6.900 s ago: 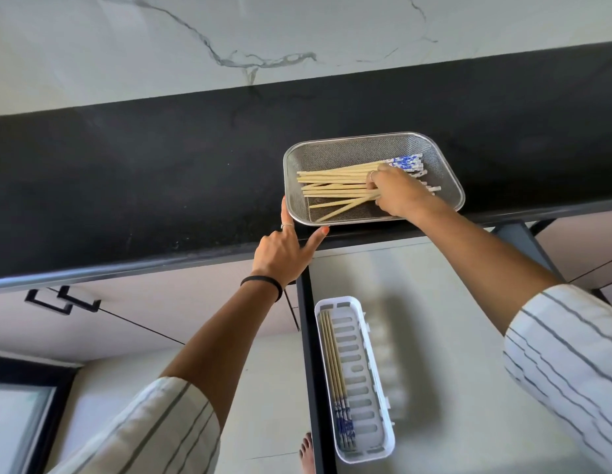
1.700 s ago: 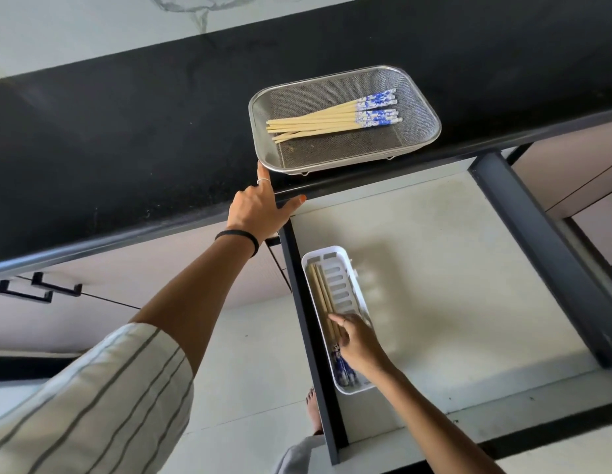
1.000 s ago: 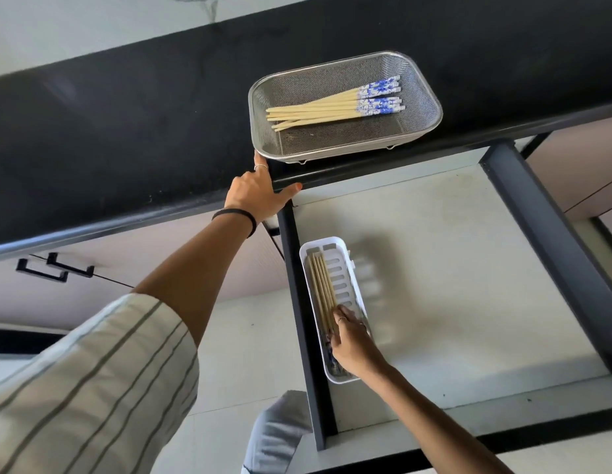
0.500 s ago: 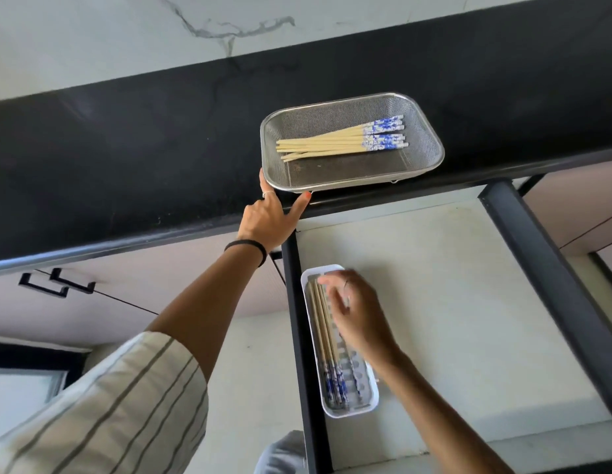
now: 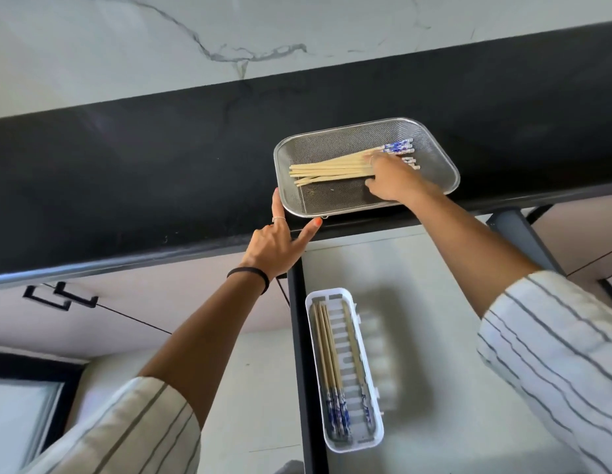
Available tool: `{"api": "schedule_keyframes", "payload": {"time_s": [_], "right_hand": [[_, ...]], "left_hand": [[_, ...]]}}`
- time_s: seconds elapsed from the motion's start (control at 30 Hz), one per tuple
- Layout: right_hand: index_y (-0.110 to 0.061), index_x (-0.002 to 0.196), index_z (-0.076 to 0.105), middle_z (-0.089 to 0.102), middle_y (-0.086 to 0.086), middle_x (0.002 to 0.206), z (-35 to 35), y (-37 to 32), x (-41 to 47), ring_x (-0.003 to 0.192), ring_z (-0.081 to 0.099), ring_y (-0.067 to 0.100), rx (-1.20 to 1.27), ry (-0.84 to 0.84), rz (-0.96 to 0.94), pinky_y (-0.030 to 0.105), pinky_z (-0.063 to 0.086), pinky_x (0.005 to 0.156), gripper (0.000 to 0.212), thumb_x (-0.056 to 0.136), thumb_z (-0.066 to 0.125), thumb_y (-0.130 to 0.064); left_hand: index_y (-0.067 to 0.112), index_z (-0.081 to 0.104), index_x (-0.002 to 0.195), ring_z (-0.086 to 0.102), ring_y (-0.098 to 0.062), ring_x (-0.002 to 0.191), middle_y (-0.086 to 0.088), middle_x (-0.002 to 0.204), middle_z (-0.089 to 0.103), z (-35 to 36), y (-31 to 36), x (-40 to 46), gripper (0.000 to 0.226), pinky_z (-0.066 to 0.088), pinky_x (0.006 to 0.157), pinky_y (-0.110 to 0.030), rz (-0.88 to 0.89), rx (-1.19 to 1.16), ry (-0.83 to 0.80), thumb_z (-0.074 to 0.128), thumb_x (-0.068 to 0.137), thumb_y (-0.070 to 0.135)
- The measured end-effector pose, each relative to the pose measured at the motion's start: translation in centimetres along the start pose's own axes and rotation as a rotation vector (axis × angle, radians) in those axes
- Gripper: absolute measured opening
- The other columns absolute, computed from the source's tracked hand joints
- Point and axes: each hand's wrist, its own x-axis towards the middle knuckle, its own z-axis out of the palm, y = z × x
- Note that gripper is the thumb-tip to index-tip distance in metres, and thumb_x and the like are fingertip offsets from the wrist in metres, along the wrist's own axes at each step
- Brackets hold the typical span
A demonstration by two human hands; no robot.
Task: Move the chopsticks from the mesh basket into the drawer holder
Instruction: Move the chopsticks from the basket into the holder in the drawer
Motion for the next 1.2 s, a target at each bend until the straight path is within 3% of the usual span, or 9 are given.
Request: {"api": "schedule_keyframes", "payload": {"time_s": [0.07, 0.2, 0.3, 0.47, 0.57, 0.67, 0.83, 1.03, 1.2], "right_hand": [[-0.010, 0.141, 0.040, 0.036, 0.006, 0.150, 0.5, 0.4, 1.0, 0.134, 0.040, 0.028, -0.079, -0.044, -0.019, 0.037, 0.033, 0.112, 0.057, 0.086, 0.056, -0.005], [-0.008, 0.121, 0.057, 0.050, 0.008, 0.119, 0.7, -0.1, 1.4, 0.108, 0.055, 0.030, -0.110, 0.079, -0.095, 0.042, 0.048, 0.093, 0.039, 0.083, 0.058, 0.002], [-0.015, 0.117, 0.057, 0.051, 0.007, 0.118, 0.5, -0.6, 1.0, 0.105, 0.055, 0.030, -0.199, 0.063, -0.136, 0.043, 0.047, 0.086, 0.036, 0.083, 0.060, 0.000], [-0.017, 0.101, 0.054, 0.050, 0.008, 0.113, 0.2, -1.2, 0.6, 0.100, 0.052, 0.030, -0.289, 0.047, -0.155, 0.048, 0.039, 0.093, 0.024, 0.085, 0.059, 0.000], [-0.011, 0.112, 0.052, 0.054, 0.010, 0.115, -0.1, -1.3, 0.5, 0.105, 0.054, 0.031, -0.346, 0.030, -0.232, 0.048, 0.044, 0.093, 0.031, 0.084, 0.062, -0.002], [-0.009, 0.123, 0.041, 0.060, 0.014, 0.106, -0.2, -1.4, 0.4, 0.088, 0.056, 0.030, -0.347, -0.027, -0.264, 0.039, 0.047, 0.074, 0.042, 0.085, 0.057, 0.000], [-0.007, 0.107, 0.051, 0.059, 0.017, 0.103, 0.1, -1.6, 0.2, 0.087, 0.057, 0.033, -0.378, -0.152, -0.247, 0.037, 0.045, 0.070, 0.025, 0.085, 0.045, 0.002], [-0.008, 0.105, 0.052, 0.053, 0.010, 0.084, -1.5, -2.2, 0.4, 0.071, 0.052, 0.026, -0.375, -0.211, -0.217, 0.034, 0.043, 0.065, 0.020, 0.088, 0.042, -0.003], [-0.008, 0.109, 0.052, 0.047, 0.006, 0.079, -3.7, -3.0, -1.8, 0.065, 0.050, 0.021, -0.262, -0.109, -0.171, 0.032, 0.035, 0.054, 0.019, 0.091, 0.045, -0.009]], "left_hand": [[0.006, -0.015, 0.149, 0.058, -0.022, 0.058, 0.001, 0.056, 0.055, -0.4, 0.1, 0.0, 0.099, 0.046, 0.067, -0.035, 0.006, -0.012, 0.001, 0.027, 0.087, 0.071], [0.008, -0.015, 0.149, 0.065, -0.028, 0.070, -0.007, 0.067, 0.065, -0.9, 0.2, 0.1, 0.099, 0.049, 0.075, -0.038, -0.004, -0.019, -0.010, 0.030, 0.087, 0.070], [0.009, -0.014, 0.150, 0.066, -0.030, 0.076, -0.011, 0.073, 0.068, -1.1, 0.3, 0.0, 0.099, 0.048, 0.078, -0.038, -0.012, -0.018, -0.028, 0.031, 0.086, 0.071], [0.010, -0.015, 0.150, 0.064, -0.026, 0.068, -0.007, 0.067, 0.064, -1.5, 0.2, 0.0, 0.100, 0.046, 0.072, -0.034, -0.003, -0.025, -0.051, 0.030, 0.086, 0.072], [0.010, -0.015, 0.150, 0.060, -0.020, 0.061, -0.007, 0.068, 0.065, -1.5, 0.1, 0.1, 0.102, 0.049, 0.070, -0.034, 0.006, -0.017, -0.073, 0.028, 0.084, 0.074], [0.010, -0.015, 0.150, 0.056, -0.017, 0.057, -0.005, 0.066, 0.063, -1.4, -0.1, 0.3, 0.102, 0.045, 0.066, -0.031, 0.000, -0.008, -0.073, 0.027, 0.083, 0.075], [0.008, -0.014, 0.150, 0.051, -0.016, 0.053, 0.003, 0.053, 0.050, -1.2, -0.3, 0.4, 0.103, 0.042, 0.063, -0.031, 0.000, 0.025, -0.059, 0.027, 0.084, 0.075], [0.008, -0.014, 0.150, 0.065, -0.027, 0.070, 0.001, 0.058, 0.053, -1.3, -0.4, 0.3, 0.103, 0.040, 0.068, -0.032, -0.010, 0.004, -0.051, 0.027, 0.084, 0.075], [0.006, -0.010, 0.150, 0.052, -0.018, 0.053, -0.002, 0.057, 0.053, -1.3, -0.1, 0.1, 0.099, 0.040, 0.065, -0.032, -0.031, -0.030, -0.095, 0.025, 0.086, 0.073]]}}
